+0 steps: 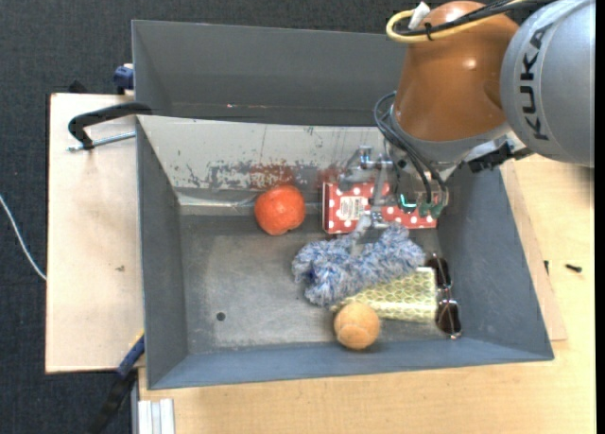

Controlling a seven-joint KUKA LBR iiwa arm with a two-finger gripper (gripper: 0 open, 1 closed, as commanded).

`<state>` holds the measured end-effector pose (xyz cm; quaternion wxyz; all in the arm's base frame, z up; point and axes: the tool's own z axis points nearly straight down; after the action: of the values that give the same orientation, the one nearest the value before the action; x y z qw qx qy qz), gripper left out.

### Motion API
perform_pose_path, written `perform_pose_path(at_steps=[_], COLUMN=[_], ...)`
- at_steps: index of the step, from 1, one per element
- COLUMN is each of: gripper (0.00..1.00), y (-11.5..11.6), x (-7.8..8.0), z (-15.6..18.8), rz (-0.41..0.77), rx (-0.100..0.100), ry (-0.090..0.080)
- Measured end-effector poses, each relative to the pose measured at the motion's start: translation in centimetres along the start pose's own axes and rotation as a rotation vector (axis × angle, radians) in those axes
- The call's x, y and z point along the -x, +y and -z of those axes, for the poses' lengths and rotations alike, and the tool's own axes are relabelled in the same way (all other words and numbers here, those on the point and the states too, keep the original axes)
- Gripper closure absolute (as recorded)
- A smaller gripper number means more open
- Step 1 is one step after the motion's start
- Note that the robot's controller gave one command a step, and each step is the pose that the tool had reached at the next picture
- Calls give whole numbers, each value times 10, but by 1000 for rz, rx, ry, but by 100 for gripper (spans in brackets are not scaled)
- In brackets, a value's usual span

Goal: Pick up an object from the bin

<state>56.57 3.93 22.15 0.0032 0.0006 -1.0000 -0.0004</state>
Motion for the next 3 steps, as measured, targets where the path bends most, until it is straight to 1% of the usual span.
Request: perform_pose_path(at_steps=[1, 3], gripper=[100, 100], y=[0, 0], x=[2, 2], z=[4, 4], rz=[-2, -2], rx=[1, 1], ry=[-8, -8])
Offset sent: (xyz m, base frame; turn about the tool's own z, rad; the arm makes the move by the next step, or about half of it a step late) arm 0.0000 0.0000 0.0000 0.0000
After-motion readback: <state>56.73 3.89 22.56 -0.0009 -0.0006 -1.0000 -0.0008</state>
